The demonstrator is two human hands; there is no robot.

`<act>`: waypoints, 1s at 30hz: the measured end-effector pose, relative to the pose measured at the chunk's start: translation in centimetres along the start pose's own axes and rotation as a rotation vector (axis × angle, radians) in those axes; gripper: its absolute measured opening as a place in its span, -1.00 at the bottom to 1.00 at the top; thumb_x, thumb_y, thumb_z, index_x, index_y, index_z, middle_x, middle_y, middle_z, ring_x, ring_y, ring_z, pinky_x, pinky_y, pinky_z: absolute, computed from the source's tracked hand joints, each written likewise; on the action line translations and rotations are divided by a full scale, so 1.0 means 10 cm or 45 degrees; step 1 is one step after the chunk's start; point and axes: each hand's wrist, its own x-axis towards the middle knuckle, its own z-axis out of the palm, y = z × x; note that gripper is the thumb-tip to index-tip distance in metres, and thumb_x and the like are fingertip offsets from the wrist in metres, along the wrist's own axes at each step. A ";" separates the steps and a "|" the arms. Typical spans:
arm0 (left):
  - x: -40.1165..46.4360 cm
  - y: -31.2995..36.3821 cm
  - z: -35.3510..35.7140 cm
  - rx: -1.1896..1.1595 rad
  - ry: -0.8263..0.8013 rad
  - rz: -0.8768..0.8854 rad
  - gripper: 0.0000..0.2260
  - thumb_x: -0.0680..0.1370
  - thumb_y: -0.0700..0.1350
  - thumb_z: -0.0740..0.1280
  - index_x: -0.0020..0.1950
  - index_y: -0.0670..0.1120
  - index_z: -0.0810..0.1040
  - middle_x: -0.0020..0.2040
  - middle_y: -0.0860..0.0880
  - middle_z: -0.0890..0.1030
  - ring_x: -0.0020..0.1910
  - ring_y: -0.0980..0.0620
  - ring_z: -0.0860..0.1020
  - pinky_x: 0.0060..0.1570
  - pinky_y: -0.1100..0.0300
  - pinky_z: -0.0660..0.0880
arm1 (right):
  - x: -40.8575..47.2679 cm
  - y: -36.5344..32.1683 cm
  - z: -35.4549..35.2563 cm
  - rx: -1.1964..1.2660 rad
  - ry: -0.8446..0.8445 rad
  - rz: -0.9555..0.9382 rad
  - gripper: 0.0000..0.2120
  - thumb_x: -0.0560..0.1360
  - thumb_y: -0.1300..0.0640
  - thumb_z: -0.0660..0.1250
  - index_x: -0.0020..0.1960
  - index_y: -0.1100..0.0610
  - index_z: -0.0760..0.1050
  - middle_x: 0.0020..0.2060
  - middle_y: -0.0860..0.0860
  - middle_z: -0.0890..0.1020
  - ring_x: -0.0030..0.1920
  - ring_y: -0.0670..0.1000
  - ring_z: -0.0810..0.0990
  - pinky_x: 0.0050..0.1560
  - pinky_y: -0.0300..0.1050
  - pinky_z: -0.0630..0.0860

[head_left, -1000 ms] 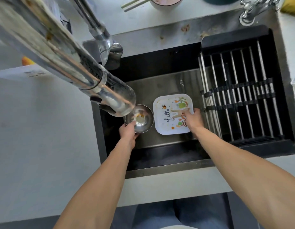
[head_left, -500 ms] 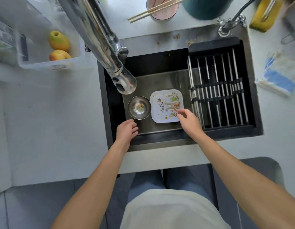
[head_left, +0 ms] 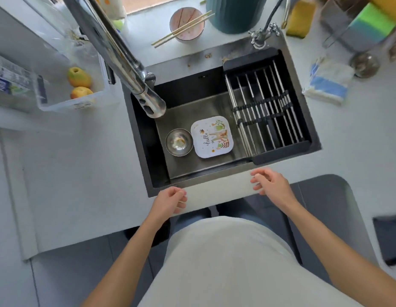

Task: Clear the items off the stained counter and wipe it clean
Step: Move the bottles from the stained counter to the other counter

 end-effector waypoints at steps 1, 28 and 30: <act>-0.02 -0.03 -0.02 0.070 -0.020 -0.001 -0.84 0.66 -0.03 0.34 0.03 -0.05 0.68 -0.10 -0.01 0.74 -0.13 0.00 0.70 -0.17 0.20 0.58 | -0.08 0.07 -0.01 0.021 0.018 0.024 -0.80 0.65 0.11 0.27 0.05 -0.11 0.64 -0.14 -0.18 0.75 -0.17 -0.11 0.74 -0.15 -0.16 0.62; -0.47 0.09 1.82 2.058 -0.926 0.808 -0.74 0.67 -0.09 0.19 -0.03 -0.13 0.64 -0.11 -0.05 0.69 -0.04 -0.17 0.67 0.12 -0.02 0.59 | -3.22 2.65 2.58 1.561 0.859 1.262 -0.78 0.69 0.19 0.29 0.13 0.32 0.62 -0.12 0.20 0.69 -0.23 0.15 0.59 -0.26 -0.11 0.47; -0.62 -0.01 2.11 2.124 -1.000 0.830 -0.76 0.65 -0.13 0.21 -0.04 -0.19 0.63 -0.12 -0.15 0.71 -0.06 -0.23 0.68 0.09 -0.08 0.61 | -3.37 2.80 2.81 1.700 0.894 1.297 -0.78 0.69 0.18 0.29 0.10 0.32 0.62 -0.17 0.18 0.68 -0.23 0.16 0.60 -0.24 -0.09 0.48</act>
